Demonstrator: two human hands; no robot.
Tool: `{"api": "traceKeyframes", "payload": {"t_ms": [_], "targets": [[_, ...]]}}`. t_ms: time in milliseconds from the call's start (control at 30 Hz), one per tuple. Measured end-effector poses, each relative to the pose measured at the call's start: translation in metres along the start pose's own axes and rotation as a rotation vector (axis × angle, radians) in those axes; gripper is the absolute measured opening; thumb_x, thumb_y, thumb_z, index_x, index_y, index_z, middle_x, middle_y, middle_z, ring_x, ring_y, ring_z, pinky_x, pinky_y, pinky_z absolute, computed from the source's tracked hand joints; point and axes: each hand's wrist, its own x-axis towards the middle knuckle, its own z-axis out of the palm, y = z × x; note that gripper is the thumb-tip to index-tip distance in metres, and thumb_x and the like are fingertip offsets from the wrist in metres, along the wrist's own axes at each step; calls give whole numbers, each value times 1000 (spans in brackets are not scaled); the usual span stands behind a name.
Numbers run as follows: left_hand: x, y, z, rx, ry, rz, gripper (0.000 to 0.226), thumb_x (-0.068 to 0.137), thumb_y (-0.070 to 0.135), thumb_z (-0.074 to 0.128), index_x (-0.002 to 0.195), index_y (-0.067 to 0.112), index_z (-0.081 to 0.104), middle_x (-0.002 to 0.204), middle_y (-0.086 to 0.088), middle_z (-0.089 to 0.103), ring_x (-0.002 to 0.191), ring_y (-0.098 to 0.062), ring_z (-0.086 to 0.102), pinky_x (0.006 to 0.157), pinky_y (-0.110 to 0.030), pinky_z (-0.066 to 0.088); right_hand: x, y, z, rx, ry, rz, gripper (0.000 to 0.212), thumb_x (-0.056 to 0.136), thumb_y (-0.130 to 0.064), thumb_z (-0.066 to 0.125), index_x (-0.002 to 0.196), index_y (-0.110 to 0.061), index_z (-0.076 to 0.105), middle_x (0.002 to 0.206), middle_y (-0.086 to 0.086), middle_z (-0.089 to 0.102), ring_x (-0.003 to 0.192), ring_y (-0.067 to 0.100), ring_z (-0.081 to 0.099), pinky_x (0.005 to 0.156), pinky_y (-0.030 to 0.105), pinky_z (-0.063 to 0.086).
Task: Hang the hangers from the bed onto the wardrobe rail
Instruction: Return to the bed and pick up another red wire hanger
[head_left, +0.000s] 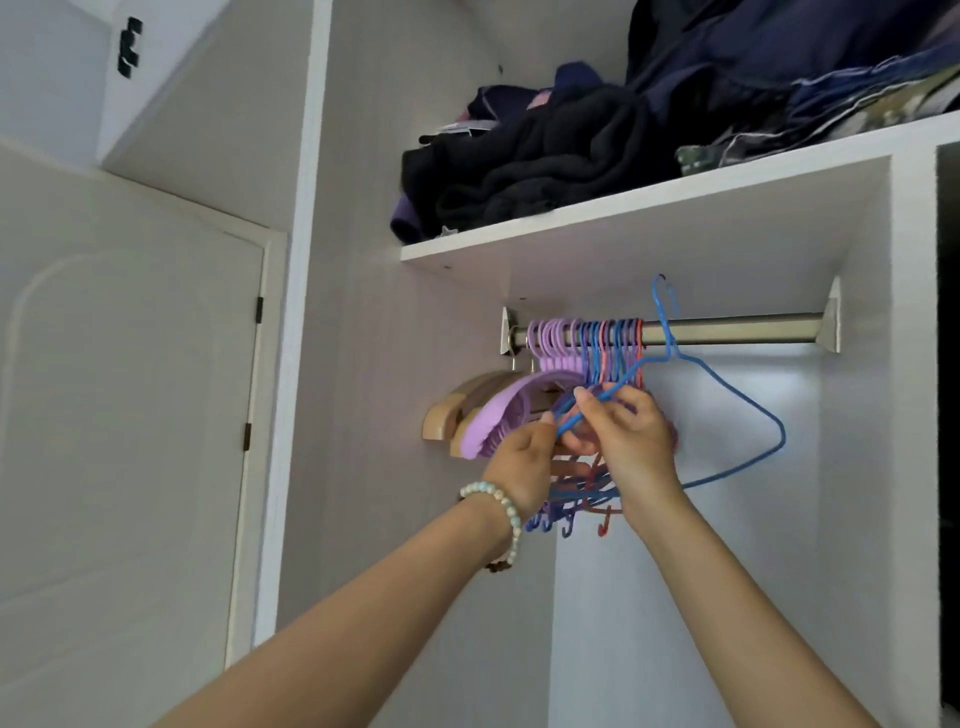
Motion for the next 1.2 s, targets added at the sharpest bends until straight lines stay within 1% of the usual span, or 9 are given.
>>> {"api": "traceKeyframes", "payload": {"t_ms": [167,333,433,533,700,800,900,1000,1200], "targets": [[37,-7,24,12,-78,-140,27,101,14,33,89,10,57,108,-12,64,79,-18,62,78,-29,53,41,16,-22,-137,12,-14,22,94,-22,54,111,-8,59,82,-1,68,68,9,67,61,22,56],[49,-6,33,55,-59,-168,28,97,1,39,121,4,53,125,-15,59,91,-23,63,77,-24,51,67,29,-24,-142,57,53,11,96,-22,51,99,-17,60,89,9,69,84,28,69,78,43,58],[53,-13,30,86,-48,-215,31,96,2,42,126,4,51,128,-15,58,111,-29,60,87,-32,50,73,36,-26,-154,55,87,11,95,-20,53,101,-16,61,92,7,67,79,18,65,68,30,56],[52,-22,22,157,-45,-243,32,94,5,48,126,6,52,125,-14,60,107,-26,62,80,-28,53,71,50,-28,-174,40,132,18,95,-19,54,108,-11,63,93,6,64,73,13,59,58,21,47],[44,-27,5,289,-66,-261,33,94,8,50,126,4,53,121,-12,60,105,-22,61,87,-29,51,58,66,-27,-243,43,100,34,89,-30,62,118,-14,58,92,-1,65,83,13,59,68,24,46],[35,-20,-9,267,-52,-233,28,95,10,48,122,6,55,122,-11,61,104,-26,63,84,-29,52,51,64,-27,-243,123,22,50,84,-36,67,127,-17,51,117,6,61,99,15,63,63,15,48],[21,-9,-31,236,-2,-177,23,96,11,46,115,11,58,118,-9,63,90,-20,63,77,-27,53,36,49,-18,-282,99,-56,52,91,-37,56,138,-20,42,142,6,39,124,21,49,83,25,49],[7,4,-59,173,117,-95,16,96,12,45,108,15,56,107,-6,62,75,-13,60,67,-21,51,13,29,4,-341,-32,-172,49,97,-34,46,143,-24,35,152,-2,25,137,13,29,97,22,32],[-40,35,-145,285,270,82,26,95,20,48,119,15,54,112,-3,61,95,-17,59,84,-28,49,-28,4,84,-242,-186,-255,46,96,-28,48,141,-23,39,149,-2,33,137,8,29,111,24,24]]}}
